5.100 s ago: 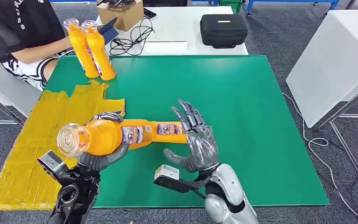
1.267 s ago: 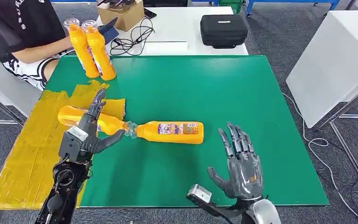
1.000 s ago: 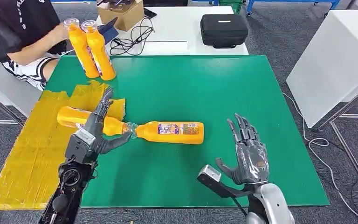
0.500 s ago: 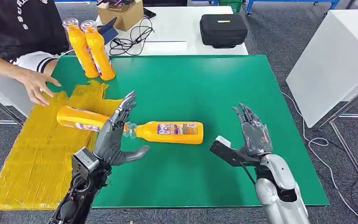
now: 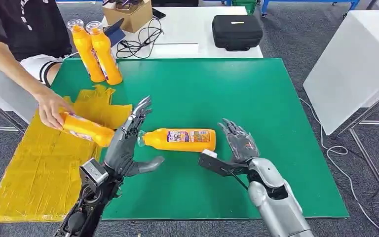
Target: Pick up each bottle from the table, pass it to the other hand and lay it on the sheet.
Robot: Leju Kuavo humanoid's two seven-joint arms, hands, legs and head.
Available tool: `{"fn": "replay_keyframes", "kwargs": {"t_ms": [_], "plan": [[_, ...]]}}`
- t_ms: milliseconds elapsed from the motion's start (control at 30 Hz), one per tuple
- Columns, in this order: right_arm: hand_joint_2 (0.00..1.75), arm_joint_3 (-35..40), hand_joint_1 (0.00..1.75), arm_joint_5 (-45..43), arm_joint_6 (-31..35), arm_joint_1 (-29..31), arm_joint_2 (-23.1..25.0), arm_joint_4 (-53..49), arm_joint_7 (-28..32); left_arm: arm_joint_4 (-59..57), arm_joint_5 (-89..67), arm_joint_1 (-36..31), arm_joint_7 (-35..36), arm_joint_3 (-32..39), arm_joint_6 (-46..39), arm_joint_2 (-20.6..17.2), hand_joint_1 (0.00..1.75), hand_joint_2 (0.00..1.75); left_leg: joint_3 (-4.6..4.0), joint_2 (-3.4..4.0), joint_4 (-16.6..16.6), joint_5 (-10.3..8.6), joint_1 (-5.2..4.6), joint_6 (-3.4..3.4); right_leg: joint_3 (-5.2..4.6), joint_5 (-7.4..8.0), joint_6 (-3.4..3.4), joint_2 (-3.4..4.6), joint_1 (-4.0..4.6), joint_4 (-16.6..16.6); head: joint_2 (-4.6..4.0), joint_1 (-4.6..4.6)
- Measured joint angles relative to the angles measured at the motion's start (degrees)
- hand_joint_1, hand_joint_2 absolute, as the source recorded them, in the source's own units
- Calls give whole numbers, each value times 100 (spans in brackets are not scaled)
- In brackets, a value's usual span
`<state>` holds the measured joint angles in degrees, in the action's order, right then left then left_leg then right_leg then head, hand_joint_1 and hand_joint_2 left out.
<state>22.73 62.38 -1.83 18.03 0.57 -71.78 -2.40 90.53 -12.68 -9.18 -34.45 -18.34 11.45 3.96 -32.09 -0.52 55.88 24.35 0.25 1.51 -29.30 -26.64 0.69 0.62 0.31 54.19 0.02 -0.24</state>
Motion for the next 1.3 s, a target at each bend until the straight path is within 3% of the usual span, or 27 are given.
{"fn": "replay_keyframes", "kwargs": {"t_ms": [267, 500, 867, 1300], "plan": [[175, 877, 0, 1143, 262, 73, 330, 17, -383, -83, 61, -32, 11, 0, -13, 48, 0, 175, 1, 1, 0, 0, 1, 0, -2, 0, 0, 0, 2, 0, 0, 0], [175, 1329, 0, 1348, 233, 384, 529, 96, -732, -258, 155, -238, 68, 7, 26, 120, 0, 175, 0, 2, -1, -3, 2, -5, -2, 0, 0, 0, 2, 1, 0, 2], [175, 1294, 0, 1318, 564, 1002, 844, 866, -715, -293, 286, -263, 105, 37, -11, 122, 0, 175, -4, 0, 0, -4, 0, -4, -3, 1, 0, 0, 1, 2, 0, 2], [175, 780, 0, 1274, 916, 2018, 1281, 2636, -782, -225, 293, -11, 127, 337, -24, 116, 0, 175, -4, -1, 0, -6, 1, -6, -4, 1, 0, 0, 2, 4, 0, 2]]}}
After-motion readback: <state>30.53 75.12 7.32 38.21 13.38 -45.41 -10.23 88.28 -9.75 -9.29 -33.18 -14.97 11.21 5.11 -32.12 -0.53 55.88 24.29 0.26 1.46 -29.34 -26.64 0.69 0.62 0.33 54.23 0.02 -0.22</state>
